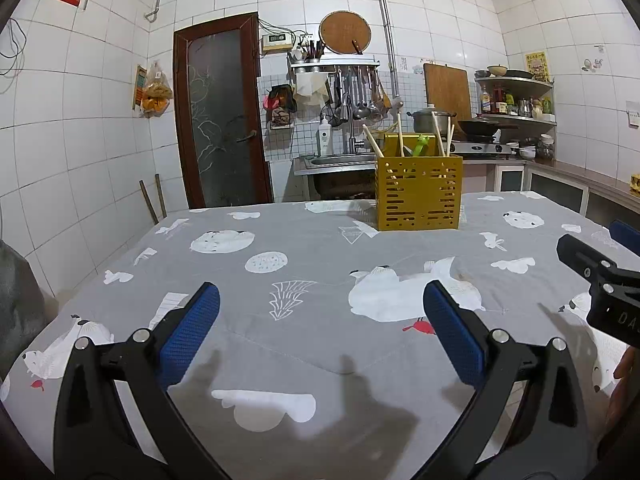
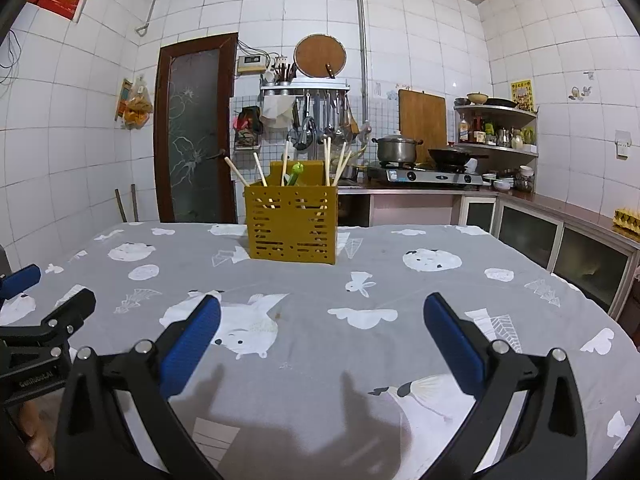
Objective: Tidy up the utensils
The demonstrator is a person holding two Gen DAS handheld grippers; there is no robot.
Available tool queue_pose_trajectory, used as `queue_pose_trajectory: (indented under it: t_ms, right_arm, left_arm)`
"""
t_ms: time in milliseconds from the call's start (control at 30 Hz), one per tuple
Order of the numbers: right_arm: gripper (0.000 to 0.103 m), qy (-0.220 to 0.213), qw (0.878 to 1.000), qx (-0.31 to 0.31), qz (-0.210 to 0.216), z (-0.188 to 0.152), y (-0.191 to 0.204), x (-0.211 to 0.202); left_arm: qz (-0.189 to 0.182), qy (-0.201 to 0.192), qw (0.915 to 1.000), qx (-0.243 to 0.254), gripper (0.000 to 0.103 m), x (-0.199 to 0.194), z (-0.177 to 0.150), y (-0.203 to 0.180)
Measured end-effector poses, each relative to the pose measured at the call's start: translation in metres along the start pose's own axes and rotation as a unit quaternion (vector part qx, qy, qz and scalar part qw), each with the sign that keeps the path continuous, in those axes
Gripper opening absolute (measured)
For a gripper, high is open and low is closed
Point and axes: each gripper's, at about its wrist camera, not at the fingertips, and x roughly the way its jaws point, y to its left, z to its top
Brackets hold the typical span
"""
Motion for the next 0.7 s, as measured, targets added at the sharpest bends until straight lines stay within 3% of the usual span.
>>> queue_pose_trajectory:
  t_ms: [700]
  right_arm:
    - [0.099, -0.004, 1.0, 0.003, -0.003, 0.0013, -0.0022, -0.0018]
  left_arm:
    - [-0.003, -0.002, 1.0, -0.003, 0.098, -0.0013, -0.0012, -0.001]
